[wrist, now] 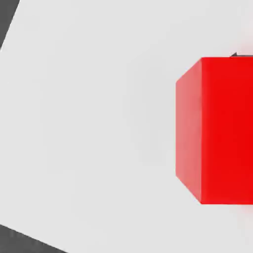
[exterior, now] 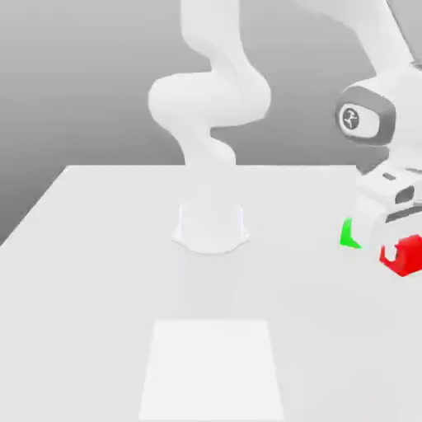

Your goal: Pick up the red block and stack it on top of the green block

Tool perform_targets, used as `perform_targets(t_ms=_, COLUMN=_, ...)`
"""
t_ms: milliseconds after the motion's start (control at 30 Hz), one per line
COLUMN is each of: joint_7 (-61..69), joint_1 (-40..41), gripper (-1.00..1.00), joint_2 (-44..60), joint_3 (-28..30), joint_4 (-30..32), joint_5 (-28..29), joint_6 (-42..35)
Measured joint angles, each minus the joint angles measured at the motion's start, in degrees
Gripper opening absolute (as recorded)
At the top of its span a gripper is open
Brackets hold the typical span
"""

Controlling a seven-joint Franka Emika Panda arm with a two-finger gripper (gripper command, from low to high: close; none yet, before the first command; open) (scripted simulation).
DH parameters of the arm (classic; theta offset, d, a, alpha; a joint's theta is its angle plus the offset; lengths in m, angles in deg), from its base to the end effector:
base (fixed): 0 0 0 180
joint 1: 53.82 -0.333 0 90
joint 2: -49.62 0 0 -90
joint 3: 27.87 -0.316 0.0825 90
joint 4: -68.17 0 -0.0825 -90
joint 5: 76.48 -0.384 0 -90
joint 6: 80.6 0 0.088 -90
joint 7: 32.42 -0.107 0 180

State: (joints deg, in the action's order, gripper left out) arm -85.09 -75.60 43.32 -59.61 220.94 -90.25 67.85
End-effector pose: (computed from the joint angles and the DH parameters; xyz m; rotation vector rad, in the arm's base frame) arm 0.2562 0.3309 0.2709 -3.0657 0.2935 0.0639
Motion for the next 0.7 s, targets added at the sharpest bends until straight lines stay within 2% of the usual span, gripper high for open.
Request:
perform_targets(t_ms=233, joint_7=11.9, joint_1=-14.96, gripper=-1.0, joint_2=-7.12, joint_3=-6.78, joint_4=6.55, joint_5=-7.39, joint_6=-0.15)
perform_targets(t_ms=433, joint_7=20.35, joint_1=-27.18, gripper=-1.0, joint_2=-10.69, joint_3=-11.97, joint_4=12.36, joint_5=-11.27, joint_6=2.06)
perform_targets(t_ms=567, joint_7=19.72, joint_1=-26.53, gripper=-1.0, joint_2=-7.7, joint_3=-14.28, joint_4=13.06, joint_5=-9.25, joint_6=5.99)
perform_targets(t_ms=700, joint_7=16.7, joint_1=-23.4, gripper=-1.0, joint_2=-3.25, joint_3=-16.56, joint_4=13.2, joint_5=-4.73, joint_6=10.43)
